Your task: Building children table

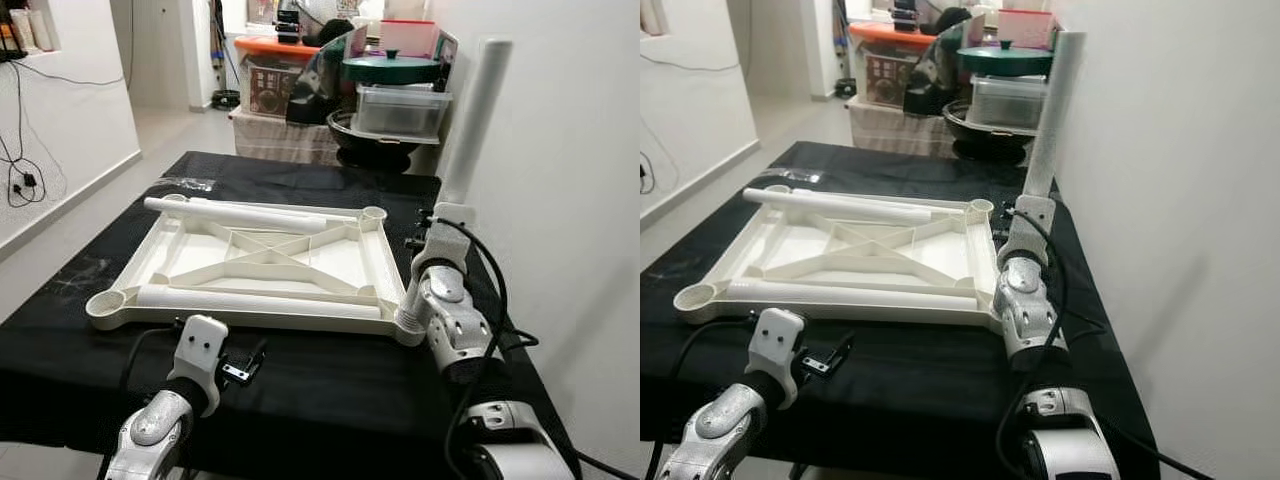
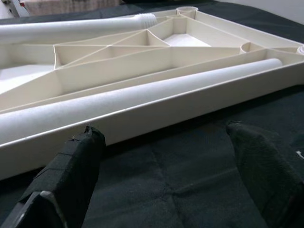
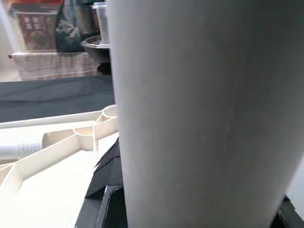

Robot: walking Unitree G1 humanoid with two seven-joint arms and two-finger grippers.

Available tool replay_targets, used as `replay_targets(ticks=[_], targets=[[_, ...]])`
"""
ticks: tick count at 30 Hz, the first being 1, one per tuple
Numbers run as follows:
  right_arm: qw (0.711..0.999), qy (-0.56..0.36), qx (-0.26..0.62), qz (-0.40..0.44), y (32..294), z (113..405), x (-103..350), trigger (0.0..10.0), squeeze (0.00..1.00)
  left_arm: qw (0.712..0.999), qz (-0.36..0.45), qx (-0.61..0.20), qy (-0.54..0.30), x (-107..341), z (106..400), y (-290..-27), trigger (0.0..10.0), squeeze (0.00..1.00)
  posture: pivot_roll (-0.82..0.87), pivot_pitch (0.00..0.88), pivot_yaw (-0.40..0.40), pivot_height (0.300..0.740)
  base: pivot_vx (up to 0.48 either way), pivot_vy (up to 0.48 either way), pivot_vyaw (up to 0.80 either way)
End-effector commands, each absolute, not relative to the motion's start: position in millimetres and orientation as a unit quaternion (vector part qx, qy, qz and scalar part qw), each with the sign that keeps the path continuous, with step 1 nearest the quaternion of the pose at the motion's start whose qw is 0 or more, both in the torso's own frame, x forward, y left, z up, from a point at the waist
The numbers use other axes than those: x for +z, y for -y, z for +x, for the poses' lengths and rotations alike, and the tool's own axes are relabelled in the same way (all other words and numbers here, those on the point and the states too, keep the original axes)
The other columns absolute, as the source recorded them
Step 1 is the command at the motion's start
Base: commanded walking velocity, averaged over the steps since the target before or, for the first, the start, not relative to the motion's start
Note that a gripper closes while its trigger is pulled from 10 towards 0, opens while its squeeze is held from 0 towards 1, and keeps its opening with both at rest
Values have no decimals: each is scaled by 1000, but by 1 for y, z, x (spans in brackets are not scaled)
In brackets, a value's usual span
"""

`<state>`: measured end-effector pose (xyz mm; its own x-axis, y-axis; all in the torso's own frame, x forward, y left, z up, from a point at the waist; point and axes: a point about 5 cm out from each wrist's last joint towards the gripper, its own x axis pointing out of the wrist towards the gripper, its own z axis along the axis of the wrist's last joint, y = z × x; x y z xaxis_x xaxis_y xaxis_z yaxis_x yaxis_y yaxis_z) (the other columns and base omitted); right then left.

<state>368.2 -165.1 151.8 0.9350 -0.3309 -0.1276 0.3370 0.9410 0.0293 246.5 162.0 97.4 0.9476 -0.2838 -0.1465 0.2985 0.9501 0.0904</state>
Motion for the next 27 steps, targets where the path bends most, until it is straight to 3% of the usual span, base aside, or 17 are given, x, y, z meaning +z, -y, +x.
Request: replay_targets(ticks=[1,27], targets=[[958,-202,-204,15,178,346,85,10000,0,985,56,-150,-63,98,249,-159,10000,0,40,0,-65,740,0,0,0],[959,-165,-228,34,173,346,104,10000,0,984,60,-156,-63,97,252,-159,10000,0,27,0,-47,740,0,0,0]])
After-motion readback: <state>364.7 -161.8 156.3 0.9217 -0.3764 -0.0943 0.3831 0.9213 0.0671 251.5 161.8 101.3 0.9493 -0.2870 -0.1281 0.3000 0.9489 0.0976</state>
